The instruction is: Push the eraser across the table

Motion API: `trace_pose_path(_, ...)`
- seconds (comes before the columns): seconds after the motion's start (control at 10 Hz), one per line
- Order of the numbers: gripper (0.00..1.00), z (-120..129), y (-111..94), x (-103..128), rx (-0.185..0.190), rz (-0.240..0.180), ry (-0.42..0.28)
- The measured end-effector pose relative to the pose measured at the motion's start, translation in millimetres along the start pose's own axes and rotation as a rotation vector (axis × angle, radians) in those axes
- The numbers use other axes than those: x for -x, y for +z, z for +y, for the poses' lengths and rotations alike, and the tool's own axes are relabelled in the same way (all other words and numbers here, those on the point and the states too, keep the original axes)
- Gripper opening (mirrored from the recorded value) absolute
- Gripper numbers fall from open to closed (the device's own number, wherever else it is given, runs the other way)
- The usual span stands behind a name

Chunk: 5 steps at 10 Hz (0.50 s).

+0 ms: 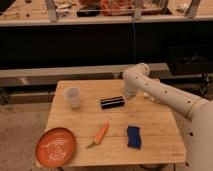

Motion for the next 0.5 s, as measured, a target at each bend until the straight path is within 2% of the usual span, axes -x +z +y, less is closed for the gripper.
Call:
trace_pose_path(0.2,0.55,-3,4,-5,0.002,0.003,0.006)
trace_pose_path(0.3,0.49,-4,7,-9,0.004,0.004,0.009)
trace_pose_path(0.5,0.26,-9,23,-20,0.011,0.002,0.003)
